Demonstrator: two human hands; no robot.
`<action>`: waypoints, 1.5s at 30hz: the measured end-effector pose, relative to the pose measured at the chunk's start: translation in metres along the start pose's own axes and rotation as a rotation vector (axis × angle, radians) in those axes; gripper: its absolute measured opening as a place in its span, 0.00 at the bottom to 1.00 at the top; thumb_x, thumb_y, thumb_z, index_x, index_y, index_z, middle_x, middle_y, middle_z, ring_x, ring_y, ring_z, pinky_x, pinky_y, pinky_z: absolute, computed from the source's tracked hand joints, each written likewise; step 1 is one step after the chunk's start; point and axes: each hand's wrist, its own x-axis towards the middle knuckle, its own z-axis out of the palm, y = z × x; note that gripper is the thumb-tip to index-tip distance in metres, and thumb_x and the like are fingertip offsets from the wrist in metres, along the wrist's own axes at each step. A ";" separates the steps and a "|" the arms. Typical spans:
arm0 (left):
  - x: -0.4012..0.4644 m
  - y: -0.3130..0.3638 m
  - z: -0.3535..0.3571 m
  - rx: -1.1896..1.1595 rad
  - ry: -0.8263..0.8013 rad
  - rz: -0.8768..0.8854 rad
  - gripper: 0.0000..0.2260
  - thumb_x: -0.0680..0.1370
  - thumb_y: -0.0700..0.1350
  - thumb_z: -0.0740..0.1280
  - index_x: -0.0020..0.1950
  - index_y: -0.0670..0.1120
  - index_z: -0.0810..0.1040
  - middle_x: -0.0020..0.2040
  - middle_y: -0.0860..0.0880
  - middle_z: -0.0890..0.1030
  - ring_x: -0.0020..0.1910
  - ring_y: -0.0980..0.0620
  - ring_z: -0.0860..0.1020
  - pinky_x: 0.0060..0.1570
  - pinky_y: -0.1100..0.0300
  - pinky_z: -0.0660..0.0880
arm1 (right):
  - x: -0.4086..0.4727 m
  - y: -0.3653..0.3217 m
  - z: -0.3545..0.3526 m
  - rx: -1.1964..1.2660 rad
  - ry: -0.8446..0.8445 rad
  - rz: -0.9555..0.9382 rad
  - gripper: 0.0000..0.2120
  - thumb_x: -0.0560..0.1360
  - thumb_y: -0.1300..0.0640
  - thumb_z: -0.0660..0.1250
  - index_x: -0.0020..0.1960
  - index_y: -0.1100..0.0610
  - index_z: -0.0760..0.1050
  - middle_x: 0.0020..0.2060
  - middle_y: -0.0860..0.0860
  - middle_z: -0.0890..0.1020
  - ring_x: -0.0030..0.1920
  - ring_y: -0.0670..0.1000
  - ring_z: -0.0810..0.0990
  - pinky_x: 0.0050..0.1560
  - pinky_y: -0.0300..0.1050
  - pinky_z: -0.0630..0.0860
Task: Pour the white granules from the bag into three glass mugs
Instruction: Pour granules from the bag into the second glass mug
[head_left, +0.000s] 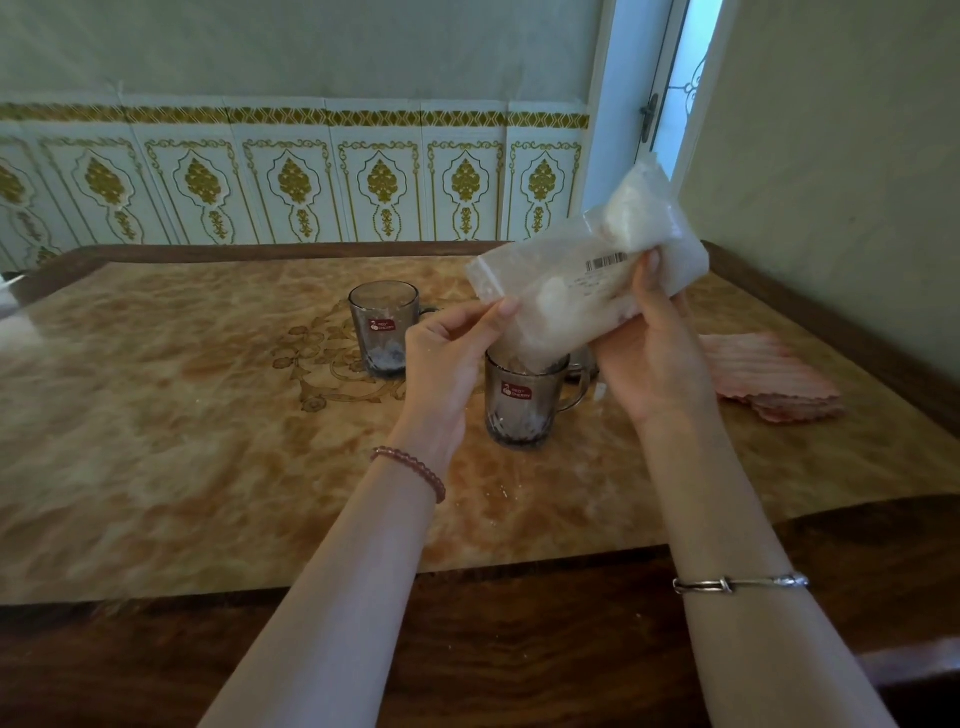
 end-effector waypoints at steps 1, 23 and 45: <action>-0.001 -0.001 0.001 -0.002 0.000 -0.009 0.11 0.71 0.44 0.74 0.50 0.40 0.84 0.48 0.45 0.85 0.48 0.57 0.81 0.41 0.74 0.74 | 0.000 0.000 0.001 -0.002 -0.015 0.004 0.34 0.75 0.55 0.65 0.77 0.62 0.58 0.73 0.64 0.65 0.73 0.62 0.66 0.69 0.66 0.66; -0.001 -0.003 0.000 0.015 0.017 0.023 0.09 0.71 0.43 0.74 0.48 0.40 0.84 0.48 0.44 0.85 0.50 0.55 0.81 0.50 0.65 0.77 | -0.001 -0.003 -0.003 0.136 0.008 0.055 0.23 0.82 0.51 0.57 0.76 0.49 0.62 0.72 0.60 0.69 0.71 0.64 0.69 0.69 0.69 0.64; 0.000 -0.004 0.000 0.051 -0.014 0.008 0.08 0.71 0.45 0.74 0.46 0.42 0.85 0.44 0.47 0.85 0.46 0.59 0.81 0.42 0.72 0.74 | -0.001 -0.008 0.003 0.162 0.027 0.056 0.40 0.70 0.37 0.61 0.77 0.56 0.61 0.70 0.60 0.72 0.70 0.60 0.71 0.69 0.62 0.68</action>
